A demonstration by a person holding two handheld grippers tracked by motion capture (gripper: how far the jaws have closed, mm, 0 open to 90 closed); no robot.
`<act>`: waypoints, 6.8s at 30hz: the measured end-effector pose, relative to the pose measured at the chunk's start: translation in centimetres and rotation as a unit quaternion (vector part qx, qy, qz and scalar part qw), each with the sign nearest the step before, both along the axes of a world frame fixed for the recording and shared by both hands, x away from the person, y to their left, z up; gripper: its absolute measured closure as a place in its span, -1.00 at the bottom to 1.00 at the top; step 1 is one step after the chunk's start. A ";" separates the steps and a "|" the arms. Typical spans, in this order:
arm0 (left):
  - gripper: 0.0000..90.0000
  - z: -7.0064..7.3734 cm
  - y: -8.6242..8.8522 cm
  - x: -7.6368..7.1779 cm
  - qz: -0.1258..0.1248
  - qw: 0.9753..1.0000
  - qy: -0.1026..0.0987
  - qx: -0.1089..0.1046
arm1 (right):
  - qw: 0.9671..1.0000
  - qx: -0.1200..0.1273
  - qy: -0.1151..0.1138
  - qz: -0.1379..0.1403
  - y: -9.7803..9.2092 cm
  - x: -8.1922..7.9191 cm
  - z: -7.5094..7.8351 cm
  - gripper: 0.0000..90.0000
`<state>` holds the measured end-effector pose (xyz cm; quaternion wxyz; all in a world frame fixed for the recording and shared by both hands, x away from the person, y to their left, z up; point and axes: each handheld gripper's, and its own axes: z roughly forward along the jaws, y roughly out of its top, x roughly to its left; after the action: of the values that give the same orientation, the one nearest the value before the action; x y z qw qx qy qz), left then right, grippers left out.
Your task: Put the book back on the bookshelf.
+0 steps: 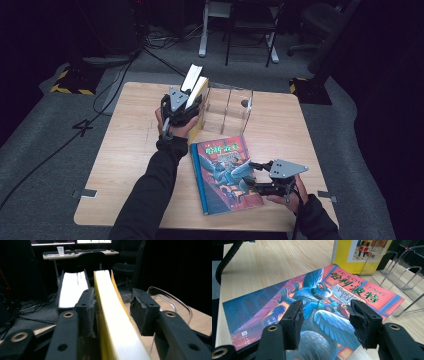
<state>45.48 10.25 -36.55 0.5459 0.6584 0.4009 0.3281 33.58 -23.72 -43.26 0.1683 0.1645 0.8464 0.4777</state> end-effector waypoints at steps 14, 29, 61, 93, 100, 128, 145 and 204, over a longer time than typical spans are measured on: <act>0.03 -6.6 2.9 -3.5 -0.058 0.995 0.067 0.045 | 1.000 -0.005 0.006 0.001 0.2 0.0 -0.2 0.01; 0.49 -12.1 0.7 -0.9 -0.054 0.979 0.159 0.112 | 1.000 -0.012 0.011 0.003 0.5 0.2 -0.7 0.01; 0.68 -12.9 -2.6 1.5 0.056 0.984 0.128 0.113 | 0.999 -0.024 0.016 0.016 1.0 0.3 -1.2 0.02; 0.82 -12.7 0.4 1.0 -0.025 0.978 0.153 0.141 | 0.998 -0.043 0.026 0.025 1.3 0.4 -1.6 -0.01; 0.83 -12.9 -0.7 1.6 -0.035 0.976 0.157 0.147 | 0.998 -0.044 0.026 0.025 1.4 0.4 -1.7 -0.01; 0.63 -5.1 -1.9 0.7 -0.024 0.996 0.059 0.067 | 0.998 -0.047 0.032 0.025 1.4 0.5 -2.0 -0.01; 0.99 -3.6 -2.2 2.1 -0.007 0.997 0.056 0.059 | 0.998 -0.048 0.034 0.027 1.4 0.5 -2.1 -0.01; -0.32 -13.5 3.0 -13.2 -0.223 0.929 0.220 0.196 | 0.983 -0.037 0.180 -0.020 -1.0 1.9 -3.4 -0.67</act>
<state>32.28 13.25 -50.01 0.3626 0.8808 0.2813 0.1165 35.52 -24.77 -46.62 0.0287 0.2580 0.8767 0.4048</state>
